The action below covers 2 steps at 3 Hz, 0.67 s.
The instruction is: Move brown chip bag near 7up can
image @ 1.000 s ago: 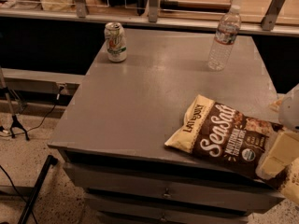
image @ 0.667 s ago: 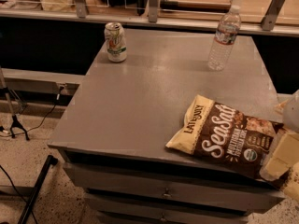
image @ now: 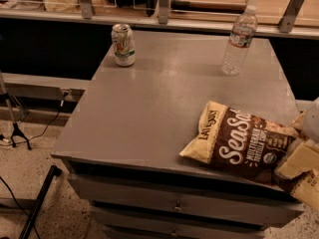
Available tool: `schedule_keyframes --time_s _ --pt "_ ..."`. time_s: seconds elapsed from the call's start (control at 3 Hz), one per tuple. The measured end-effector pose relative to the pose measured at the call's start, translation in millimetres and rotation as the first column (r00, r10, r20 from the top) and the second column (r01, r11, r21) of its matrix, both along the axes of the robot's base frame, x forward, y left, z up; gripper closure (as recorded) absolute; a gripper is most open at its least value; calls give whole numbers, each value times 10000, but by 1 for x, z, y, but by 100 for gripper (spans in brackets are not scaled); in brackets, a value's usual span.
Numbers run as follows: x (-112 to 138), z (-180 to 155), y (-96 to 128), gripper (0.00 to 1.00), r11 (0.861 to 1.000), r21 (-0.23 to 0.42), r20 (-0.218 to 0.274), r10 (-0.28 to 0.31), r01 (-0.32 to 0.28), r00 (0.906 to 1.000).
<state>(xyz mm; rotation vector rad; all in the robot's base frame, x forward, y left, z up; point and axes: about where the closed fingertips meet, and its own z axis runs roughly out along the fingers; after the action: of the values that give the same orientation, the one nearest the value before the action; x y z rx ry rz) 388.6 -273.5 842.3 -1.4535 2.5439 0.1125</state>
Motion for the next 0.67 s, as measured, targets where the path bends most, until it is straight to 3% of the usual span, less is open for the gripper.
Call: schedule_keyframes --time_s 0.33,0.67 --pt "-1 0 0 68 10000 -11 9 4 -4 10000" --pt "-1 1 1 90 10000 -16 13 7 -7 10000"
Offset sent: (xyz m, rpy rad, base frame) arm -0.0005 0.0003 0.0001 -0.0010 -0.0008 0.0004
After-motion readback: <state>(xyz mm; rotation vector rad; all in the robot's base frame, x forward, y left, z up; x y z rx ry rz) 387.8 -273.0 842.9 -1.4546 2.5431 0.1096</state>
